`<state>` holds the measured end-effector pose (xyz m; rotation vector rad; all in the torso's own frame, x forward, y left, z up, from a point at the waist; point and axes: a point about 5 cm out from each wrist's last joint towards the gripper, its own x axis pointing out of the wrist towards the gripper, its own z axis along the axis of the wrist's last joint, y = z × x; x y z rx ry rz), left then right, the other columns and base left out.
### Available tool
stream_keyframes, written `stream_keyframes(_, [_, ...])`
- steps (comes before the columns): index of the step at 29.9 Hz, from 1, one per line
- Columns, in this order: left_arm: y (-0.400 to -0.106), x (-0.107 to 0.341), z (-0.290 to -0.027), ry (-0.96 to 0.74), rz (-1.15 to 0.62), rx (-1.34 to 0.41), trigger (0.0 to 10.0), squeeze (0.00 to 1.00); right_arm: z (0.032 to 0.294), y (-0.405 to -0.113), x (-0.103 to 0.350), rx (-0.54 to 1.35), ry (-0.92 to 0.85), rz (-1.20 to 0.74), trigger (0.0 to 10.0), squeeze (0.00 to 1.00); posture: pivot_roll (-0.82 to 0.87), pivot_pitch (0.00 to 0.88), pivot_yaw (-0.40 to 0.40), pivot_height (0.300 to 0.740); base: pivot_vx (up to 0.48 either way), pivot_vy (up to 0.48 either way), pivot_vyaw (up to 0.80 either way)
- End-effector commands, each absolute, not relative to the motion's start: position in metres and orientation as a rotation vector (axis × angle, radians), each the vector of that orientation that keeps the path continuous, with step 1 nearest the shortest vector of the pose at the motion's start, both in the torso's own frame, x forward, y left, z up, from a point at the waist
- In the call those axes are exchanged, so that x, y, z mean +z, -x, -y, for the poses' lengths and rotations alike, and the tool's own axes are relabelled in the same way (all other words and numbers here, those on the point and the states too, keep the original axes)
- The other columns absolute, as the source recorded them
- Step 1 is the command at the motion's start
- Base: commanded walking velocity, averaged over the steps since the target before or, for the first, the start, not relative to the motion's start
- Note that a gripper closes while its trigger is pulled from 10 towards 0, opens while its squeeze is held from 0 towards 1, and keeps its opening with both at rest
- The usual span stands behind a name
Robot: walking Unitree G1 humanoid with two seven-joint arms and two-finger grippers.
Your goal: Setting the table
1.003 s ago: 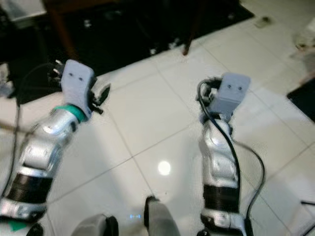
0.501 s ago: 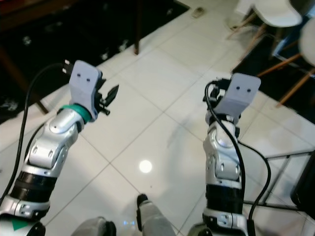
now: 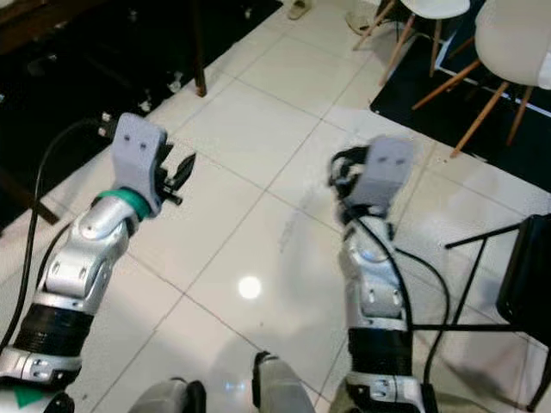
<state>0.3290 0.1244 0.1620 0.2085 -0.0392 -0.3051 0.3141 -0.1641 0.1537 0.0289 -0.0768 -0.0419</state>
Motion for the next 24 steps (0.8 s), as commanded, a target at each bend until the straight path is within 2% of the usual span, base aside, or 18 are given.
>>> stream_keyframes(1, [-0.325, 0.145, -0.126, -0.24, 0.0, -0.298, 10.0, 0.0, 0.161, -0.308, 0.136, -0.01, -0.013, 0.017, 10.0, 0.0, -0.03, 0.056, 0.06, 0.74, 0.0, 0.0, 0.0])
stream_keyframes(4, [-0.324, 0.142, -0.127, -0.245, -0.008, -0.294, 10.0, 0.0, 0.16, -0.306, 0.132, 0.004, -0.01, 0.006, 10.0, 0.0, -0.03, 0.057, 0.057, 0.74, 0.0, 0.0, 0.0])
stream_keyframes(6, [-0.315, 0.113, -0.135, -0.237, -0.071, -0.23, 10.0, 0.0, 0.163, -0.294, 0.101, 0.014, 0.031, -0.06, 10.0, 0.0, -0.03, 0.046, 0.022, 0.74, 0.0, 0.0, 0.0])
stream_keyframes(8, [-0.315, 0.113, -0.135, -0.237, -0.071, -0.23, 10.0, 0.0, 0.163, -0.294, 0.101, 0.014, 0.031, -0.06, 10.0, 0.0, -0.03, 0.046, 0.022, 0.74, 0.0, 0.0, 0.0])
stream_keyframes(14, [-0.305, 0.073, -0.143, -0.25, -0.182, -0.159, 10.0, 0.0, 0.181, -0.284, 0.066, -0.06, 0.042, -0.127, 10.0, 0.0, -0.04, 0.021, 0.026, 0.74, 0.0, 0.0, 0.0])
stream_keyframes(24, [-0.307, 0.069, -0.145, -0.244, -0.186, -0.148, 10.0, 0.0, 0.172, -0.283, 0.066, -0.044, 0.001, -0.112, 10.0, 0.0, -0.05, 0.015, 0.03, 0.74, 0.0, 0.0, 0.0])
